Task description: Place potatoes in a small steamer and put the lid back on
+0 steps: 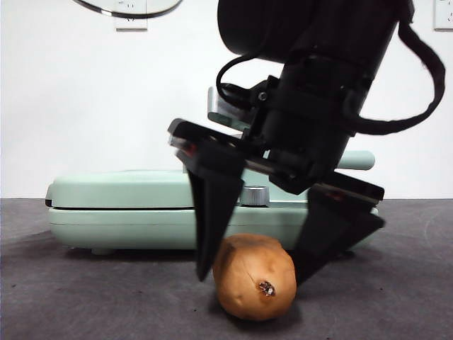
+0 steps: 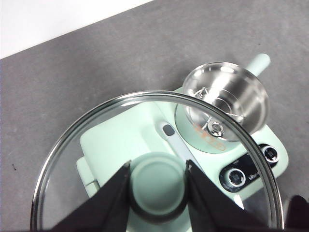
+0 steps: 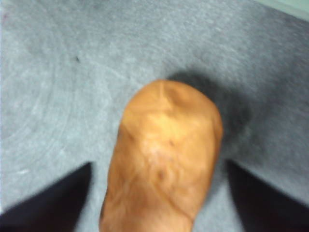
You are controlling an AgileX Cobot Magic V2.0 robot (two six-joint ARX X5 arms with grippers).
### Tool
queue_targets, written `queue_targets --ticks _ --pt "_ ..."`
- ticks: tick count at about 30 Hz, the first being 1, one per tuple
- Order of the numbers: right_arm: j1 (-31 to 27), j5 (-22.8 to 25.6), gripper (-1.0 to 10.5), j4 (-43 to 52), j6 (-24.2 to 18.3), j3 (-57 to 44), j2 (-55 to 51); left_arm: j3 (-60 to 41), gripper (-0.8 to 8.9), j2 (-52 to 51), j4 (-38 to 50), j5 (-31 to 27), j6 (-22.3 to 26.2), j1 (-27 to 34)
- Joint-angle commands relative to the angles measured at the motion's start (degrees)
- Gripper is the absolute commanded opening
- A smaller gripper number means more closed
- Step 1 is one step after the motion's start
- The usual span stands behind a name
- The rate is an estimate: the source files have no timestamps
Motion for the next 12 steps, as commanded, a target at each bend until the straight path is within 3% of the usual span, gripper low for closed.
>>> queue_targets --ticks 1,8,12 --pt "0.83 0.46 1.7 0.76 -0.72 0.98 1.11 0.46 0.09 -1.84 0.94 0.26 -0.48 -0.35" --pt "0.72 2.21 1.4 0.22 -0.57 1.90 1.07 -2.27 0.09 -5.31 -1.57 0.26 -0.44 -0.46" --pt "-0.31 2.23 1.4 -6.08 -1.90 8.68 0.92 -4.81 0.09 -7.54 -1.75 0.24 -0.13 -0.44"
